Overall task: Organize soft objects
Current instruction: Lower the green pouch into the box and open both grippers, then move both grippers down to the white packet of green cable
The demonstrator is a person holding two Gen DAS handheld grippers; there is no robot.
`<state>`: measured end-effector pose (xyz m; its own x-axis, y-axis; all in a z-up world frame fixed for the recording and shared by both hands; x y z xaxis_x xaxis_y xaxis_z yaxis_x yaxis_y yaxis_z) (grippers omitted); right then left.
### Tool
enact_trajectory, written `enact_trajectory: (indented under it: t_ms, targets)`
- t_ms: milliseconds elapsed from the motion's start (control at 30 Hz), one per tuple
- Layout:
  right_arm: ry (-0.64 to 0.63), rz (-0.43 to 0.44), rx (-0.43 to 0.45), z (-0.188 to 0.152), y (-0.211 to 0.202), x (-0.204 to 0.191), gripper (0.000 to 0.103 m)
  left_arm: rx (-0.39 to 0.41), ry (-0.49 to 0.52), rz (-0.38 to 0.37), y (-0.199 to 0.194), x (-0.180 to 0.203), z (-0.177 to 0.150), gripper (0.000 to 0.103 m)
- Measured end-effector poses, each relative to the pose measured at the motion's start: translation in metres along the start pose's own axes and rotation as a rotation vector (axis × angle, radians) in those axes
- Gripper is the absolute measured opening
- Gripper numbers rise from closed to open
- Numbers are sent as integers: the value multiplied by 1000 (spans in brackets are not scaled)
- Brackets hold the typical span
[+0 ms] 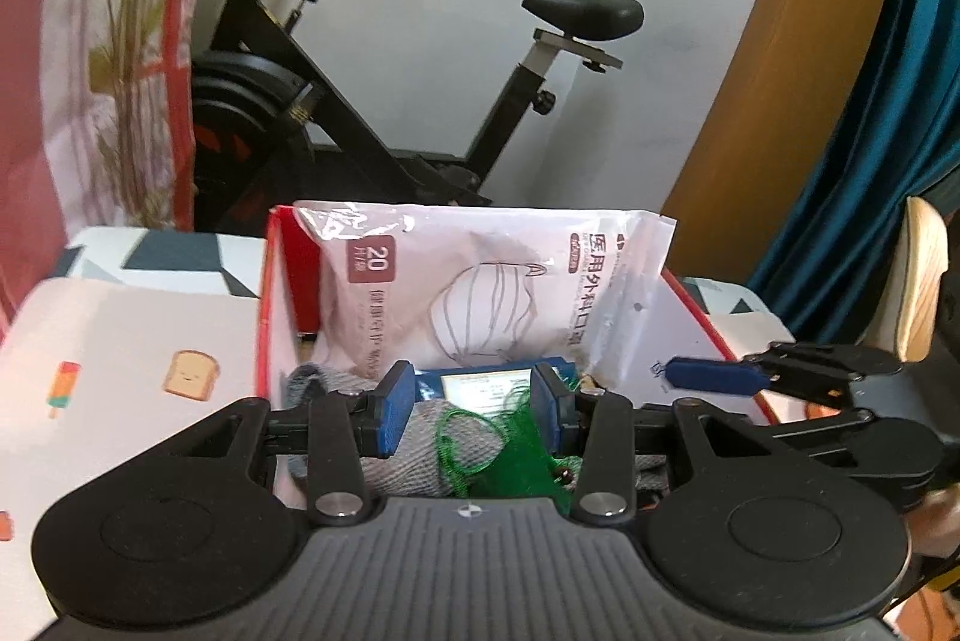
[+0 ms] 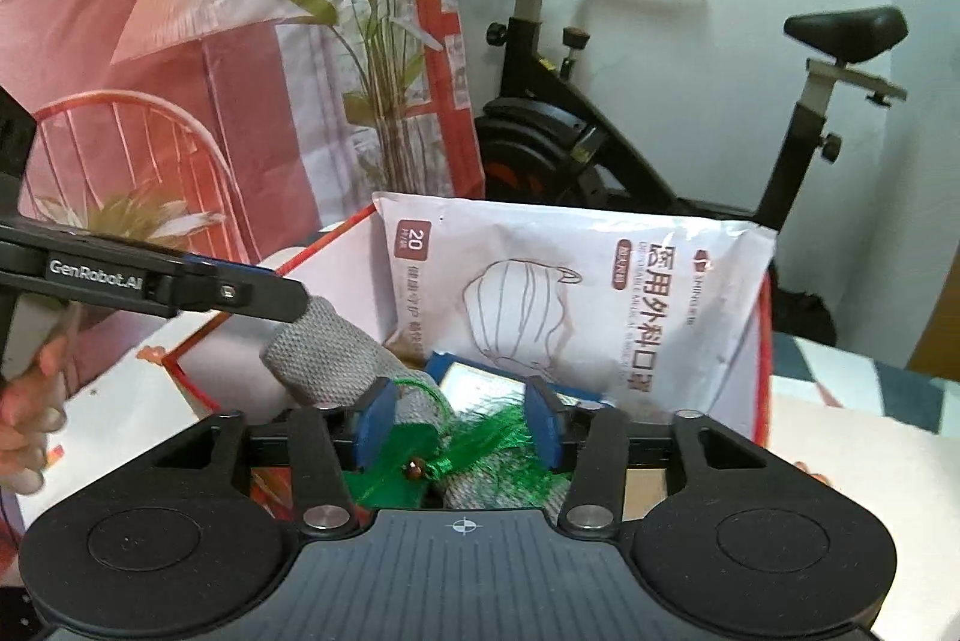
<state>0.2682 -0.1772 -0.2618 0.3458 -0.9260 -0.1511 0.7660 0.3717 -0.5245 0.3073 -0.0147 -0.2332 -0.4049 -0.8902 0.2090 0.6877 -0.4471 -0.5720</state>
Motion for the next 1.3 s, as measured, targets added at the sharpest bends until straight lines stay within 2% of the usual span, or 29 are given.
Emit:
enact_trajectory:
  t_ms: [67,100,167,233,267,333,400,533,667,967,1300]
  targets:
    - [-12,-19,9,-1,-5,-3,63,13,11,25,-7,1,-4,50]
    - [-15,-27,13,-2,-7,-3,66,17,15,39,-10,2,-6,57]
    - [-14,-43,26,-4,-13,-4,80,31,24,70,-17,3,-9,71]
    - [-11,-56,41,-5,-18,-5,90,50,27,99,-25,3,-11,92]
    - [-8,-63,50,-5,-21,-6,97,62,24,109,-29,3,-12,95]
    - [-4,-76,68,-4,-26,-7,103,82,17,124,-37,2,-13,99]
    - [-4,-88,82,-5,-32,-7,103,88,7,140,-42,2,-16,103]
    - [16,-101,100,-9,-40,-7,103,100,-13,173,-52,3,-27,103]
    - [38,-96,101,-21,-49,-7,103,63,-16,204,-55,5,-47,103]
    - [76,-109,92,-53,-72,-10,103,31,-49,223,-65,11,-93,103]
    - [71,-107,3,-104,-70,-20,103,-49,-47,214,-51,23,-130,103]
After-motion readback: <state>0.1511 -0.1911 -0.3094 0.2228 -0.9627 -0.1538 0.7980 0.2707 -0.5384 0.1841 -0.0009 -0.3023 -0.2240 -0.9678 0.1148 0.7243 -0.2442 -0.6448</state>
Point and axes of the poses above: each gripper's, at about its wrist camera, not at the fingertips, and y roughly the way its jaws point, x to its right, z to its top, the point moved 6 cm from there along y, roughly the way its jaws point
